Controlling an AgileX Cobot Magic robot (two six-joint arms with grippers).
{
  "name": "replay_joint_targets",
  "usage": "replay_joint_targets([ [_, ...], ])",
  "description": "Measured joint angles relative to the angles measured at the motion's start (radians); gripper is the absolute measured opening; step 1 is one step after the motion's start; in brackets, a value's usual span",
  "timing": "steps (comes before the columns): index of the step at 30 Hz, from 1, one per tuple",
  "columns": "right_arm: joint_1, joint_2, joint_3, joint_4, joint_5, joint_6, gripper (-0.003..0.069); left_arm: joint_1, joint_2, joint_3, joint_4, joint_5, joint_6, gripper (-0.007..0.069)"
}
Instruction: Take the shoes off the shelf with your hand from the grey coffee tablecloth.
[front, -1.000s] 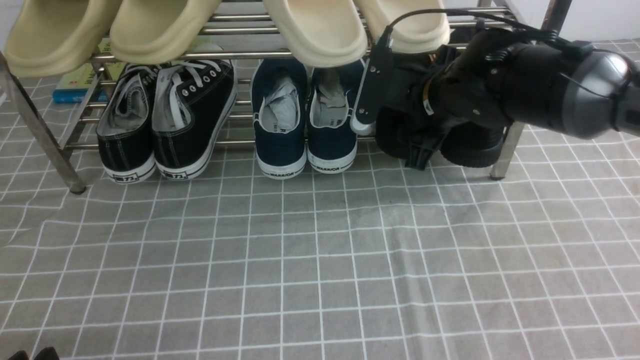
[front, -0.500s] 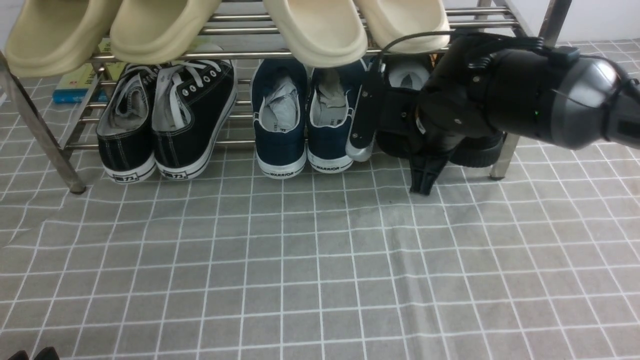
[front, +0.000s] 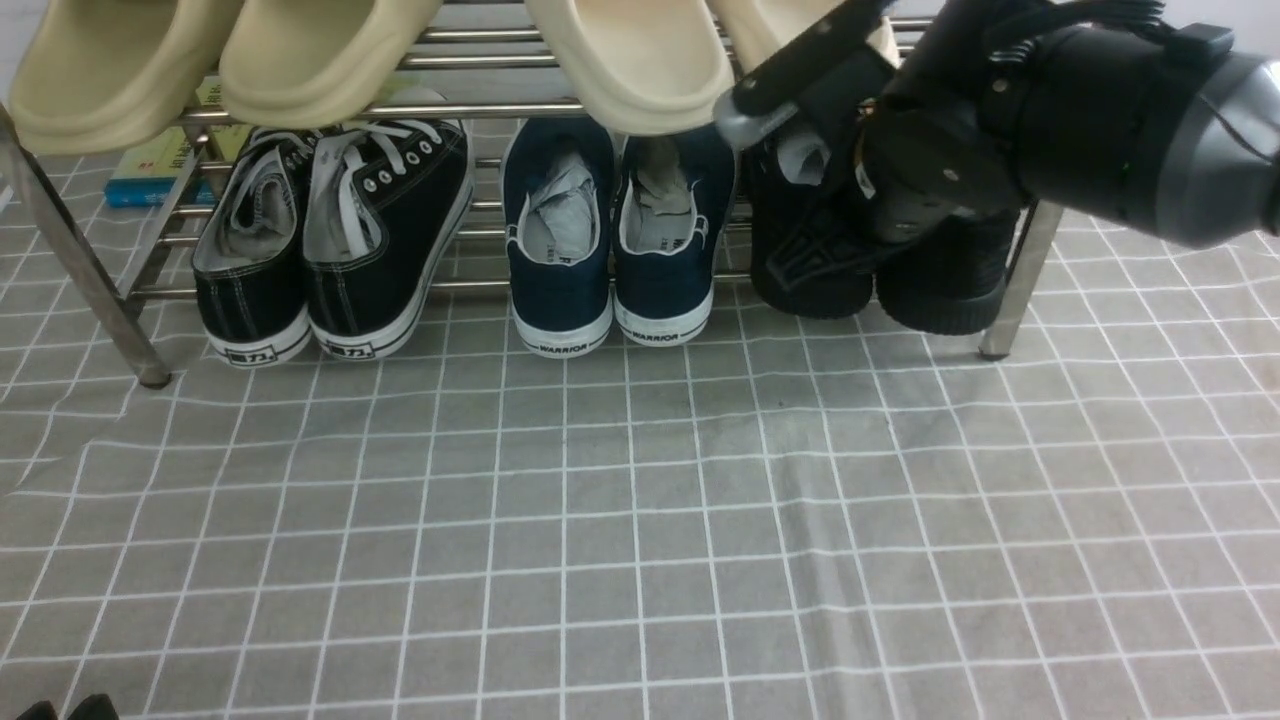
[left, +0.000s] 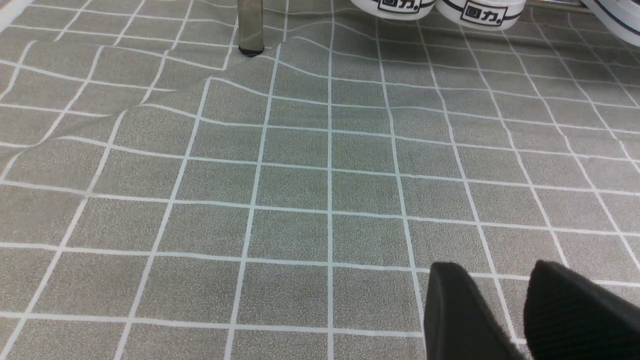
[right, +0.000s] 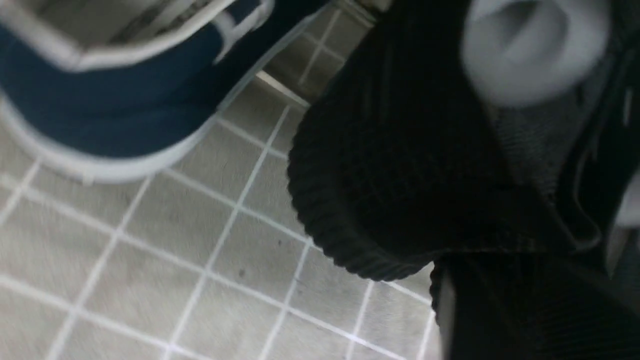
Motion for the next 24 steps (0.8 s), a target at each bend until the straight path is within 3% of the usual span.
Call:
replay_joint_targets([
  [4,-0.004,0.000,-0.001,0.003,-0.020,0.199,0.0503,0.000,0.000,0.000,0.000,0.000,0.000,0.0240],
  [9,-0.004,0.000,-0.001,-0.025,-0.099,0.352,0.0618,0.000,0.000,0.000,0.000,0.000,0.000,0.0240],
  [12,-0.004,0.007,-0.002,-0.056,-0.127,0.419,0.0620,0.000,0.000,0.000,0.000,0.000,0.000,0.0240],
  [16,-0.015,0.047,-0.003,-0.117,-0.168,0.529,0.0566,0.000,0.000,0.000,0.000,0.000,0.000,0.0240],
  [24,-0.049,0.095,-0.005,-0.157,-0.220,0.620,0.0520,0.000,0.000,0.000,0.000,0.000,0.000,0.0240],
])
